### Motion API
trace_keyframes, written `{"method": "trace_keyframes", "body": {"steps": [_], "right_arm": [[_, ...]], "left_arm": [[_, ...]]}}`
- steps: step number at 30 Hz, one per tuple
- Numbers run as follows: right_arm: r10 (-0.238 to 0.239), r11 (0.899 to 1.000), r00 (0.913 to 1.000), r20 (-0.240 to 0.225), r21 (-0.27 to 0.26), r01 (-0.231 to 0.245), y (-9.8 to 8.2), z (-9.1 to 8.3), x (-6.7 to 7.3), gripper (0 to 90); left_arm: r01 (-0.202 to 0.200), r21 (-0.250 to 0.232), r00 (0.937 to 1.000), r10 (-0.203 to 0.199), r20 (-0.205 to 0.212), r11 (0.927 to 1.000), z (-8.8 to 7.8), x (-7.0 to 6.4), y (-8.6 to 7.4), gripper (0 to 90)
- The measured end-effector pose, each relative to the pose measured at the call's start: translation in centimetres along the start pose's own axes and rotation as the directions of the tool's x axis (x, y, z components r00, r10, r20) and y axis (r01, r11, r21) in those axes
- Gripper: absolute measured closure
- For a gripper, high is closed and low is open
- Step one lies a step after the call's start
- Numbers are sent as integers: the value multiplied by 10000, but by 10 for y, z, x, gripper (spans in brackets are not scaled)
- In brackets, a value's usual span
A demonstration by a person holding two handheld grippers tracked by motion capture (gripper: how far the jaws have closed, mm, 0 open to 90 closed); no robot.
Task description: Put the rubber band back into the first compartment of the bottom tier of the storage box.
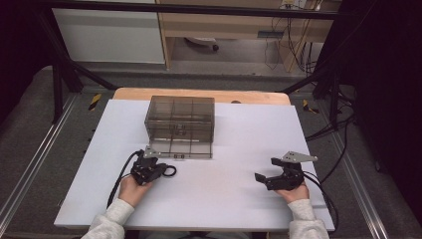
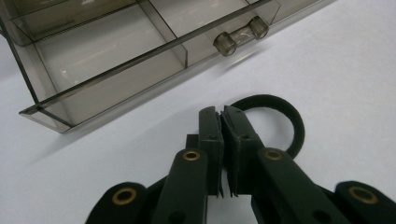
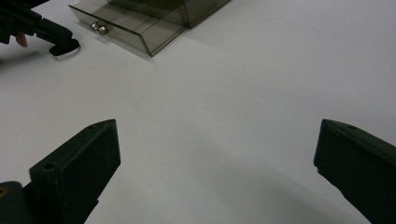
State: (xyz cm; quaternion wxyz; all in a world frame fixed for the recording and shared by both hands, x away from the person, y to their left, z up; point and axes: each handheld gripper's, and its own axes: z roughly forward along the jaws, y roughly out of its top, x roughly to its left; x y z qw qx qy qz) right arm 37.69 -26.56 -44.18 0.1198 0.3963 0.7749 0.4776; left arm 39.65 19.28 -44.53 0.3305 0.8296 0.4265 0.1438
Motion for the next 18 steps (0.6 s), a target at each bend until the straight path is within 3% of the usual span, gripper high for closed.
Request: {"method": "trace_keyframes", "body": {"steps": [18], "right_arm": [[-12,10000,10000,-13,39,12,0,1,0,11]], "left_arm": [[104,-34,9998,-103,167,9999,0,4,0,864]]}}
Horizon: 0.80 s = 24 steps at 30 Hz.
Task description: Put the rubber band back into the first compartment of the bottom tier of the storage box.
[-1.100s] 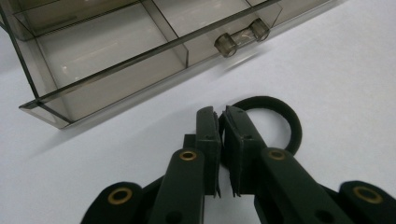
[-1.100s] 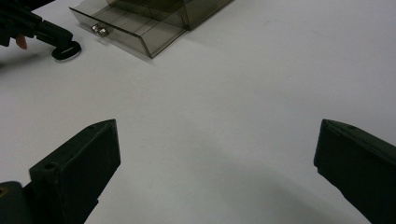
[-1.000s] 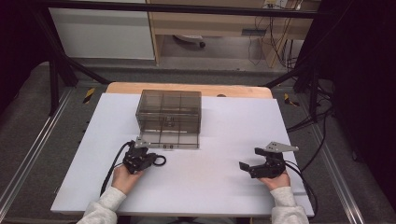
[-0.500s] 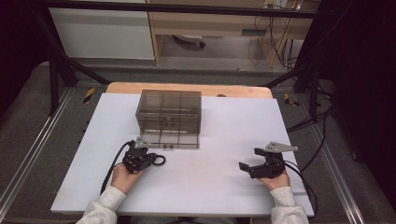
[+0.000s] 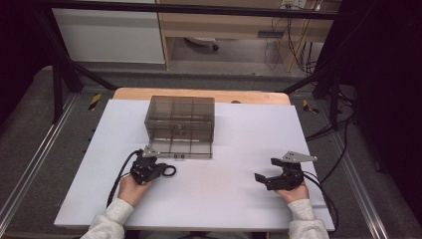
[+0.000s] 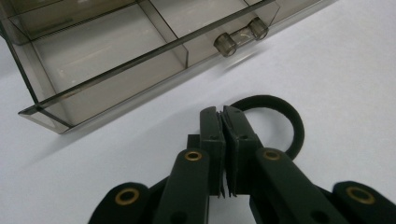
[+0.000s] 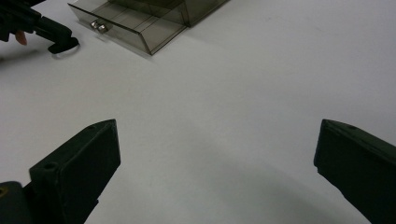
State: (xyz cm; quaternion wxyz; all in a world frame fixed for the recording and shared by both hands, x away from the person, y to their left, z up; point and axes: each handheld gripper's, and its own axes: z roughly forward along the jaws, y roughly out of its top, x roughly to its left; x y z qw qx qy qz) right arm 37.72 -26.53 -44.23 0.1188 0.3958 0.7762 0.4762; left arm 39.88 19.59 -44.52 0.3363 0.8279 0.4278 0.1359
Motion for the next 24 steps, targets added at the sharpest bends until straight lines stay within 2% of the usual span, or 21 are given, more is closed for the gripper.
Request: {"method": "trace_keyframes", "body": {"steps": [24], "right_arm": [[23,10000,10000,-5,-13,-23,0,0,0,11]], "left_arm": [[123,-37,9999,-123,53,9999,-1,0,0,866]]}}
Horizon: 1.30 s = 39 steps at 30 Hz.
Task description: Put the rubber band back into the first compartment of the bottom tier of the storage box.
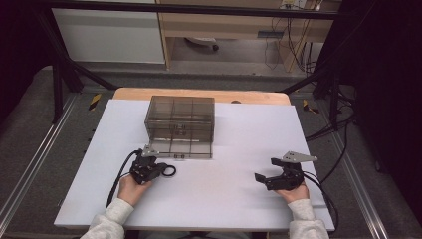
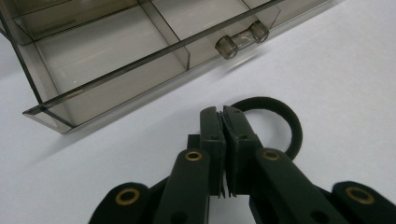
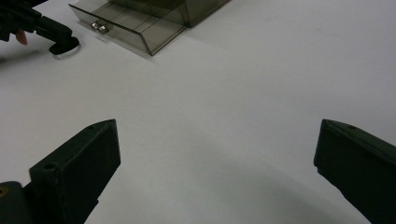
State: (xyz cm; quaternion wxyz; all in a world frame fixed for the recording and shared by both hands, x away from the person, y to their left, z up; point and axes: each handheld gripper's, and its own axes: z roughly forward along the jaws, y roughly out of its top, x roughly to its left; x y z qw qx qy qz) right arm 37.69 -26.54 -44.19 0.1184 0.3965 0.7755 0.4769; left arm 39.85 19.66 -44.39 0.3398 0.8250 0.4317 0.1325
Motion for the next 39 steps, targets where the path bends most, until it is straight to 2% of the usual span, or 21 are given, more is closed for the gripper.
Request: {"method": "trace_keyframes", "body": {"steps": [16,39], "right_arm": [[-4,10000,10000,1,-17,4,0,0,0,11],[-25,10000,10000,-7,25,25,0,0,0,11]], "left_arm": [[15,-155,9998,-12,188,9999,-5,-2,1,866],[-219,-347,9993,229,290,9992,-13,-7,5,865]]}}
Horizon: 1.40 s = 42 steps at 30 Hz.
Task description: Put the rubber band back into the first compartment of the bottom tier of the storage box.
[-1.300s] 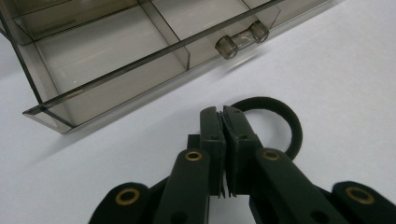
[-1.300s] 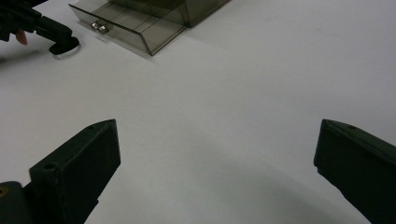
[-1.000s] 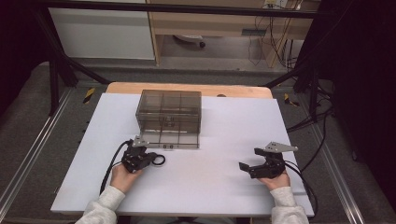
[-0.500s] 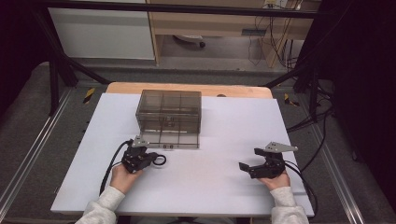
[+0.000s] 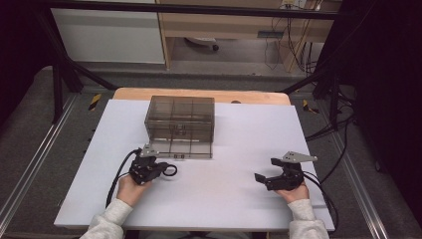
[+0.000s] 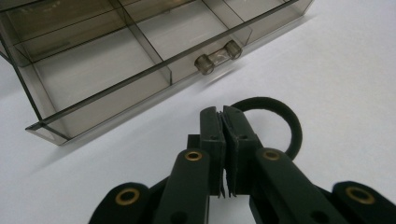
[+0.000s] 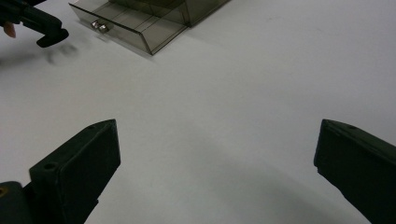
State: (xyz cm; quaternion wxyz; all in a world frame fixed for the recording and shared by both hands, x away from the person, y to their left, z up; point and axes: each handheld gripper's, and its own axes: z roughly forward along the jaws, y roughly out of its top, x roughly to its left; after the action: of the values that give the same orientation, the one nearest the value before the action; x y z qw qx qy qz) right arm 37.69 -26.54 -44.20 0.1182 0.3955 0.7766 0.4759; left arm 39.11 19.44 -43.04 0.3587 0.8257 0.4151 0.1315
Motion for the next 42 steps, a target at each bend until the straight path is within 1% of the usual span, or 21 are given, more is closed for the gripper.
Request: {"method": "trace_keyframes", "body": {"steps": [7,8,10,15,19,20,21,27,28,35,36,42], "right_arm": [[-5,10000,10000,-6,1,5,0,0,0,11],[-5,10000,10000,-7,6,5,0,0,0,11],[3,10000,10000,-1,10,-3,0,0,0,11],[-7,10000,10000,-5,4,7,0,0,0,11],[-1,10000,10000,-11,18,1,0,0,0,11],[-15,10000,10000,-13,22,15,0,0,0,11],[9,10000,10000,-10,17,-9,0,0,0,11],[6,10000,10000,5,-11,-6,0,0,0,11],[1,10000,10000,2,-15,-1,0,0,0,11],[-6,10000,10000,2,-16,6,0,0,0,11],[-1,10000,10000,4,-14,1,0,0,0,11],[-7,10000,10000,1,-12,7,0,0,0,11]], "left_arm": [[-40,-32,10000,40,3,10000,-2,0,1,865],[-87,-53,10000,86,-47,9999,-3,0,2,865],[-6,-96,10000,6,0,10000,-4,1,2,864],[-49,-126,10000,48,-64,9999,-5,2,2,864],[-28,-167,10000,27,-33,9999,-7,2,3,864],[-70,-178,9999,68,-91,9998,-8,3,3,864],[-49,-186,10000,48,-52,9998,-8,2,3,864],[-68,-196,9999,66,-118,9998,-10,4,4,864],[-43,-188,10000,42,-65,9998,-10,4,4,864],[-55,-169,9999,53,-106,9998,-12,5,4,864],[-72,-188,9999,69,-157,9998,-12,6,4,864],[2,-223,9999,-5,-142,9998,-14,6,5,864]]}}
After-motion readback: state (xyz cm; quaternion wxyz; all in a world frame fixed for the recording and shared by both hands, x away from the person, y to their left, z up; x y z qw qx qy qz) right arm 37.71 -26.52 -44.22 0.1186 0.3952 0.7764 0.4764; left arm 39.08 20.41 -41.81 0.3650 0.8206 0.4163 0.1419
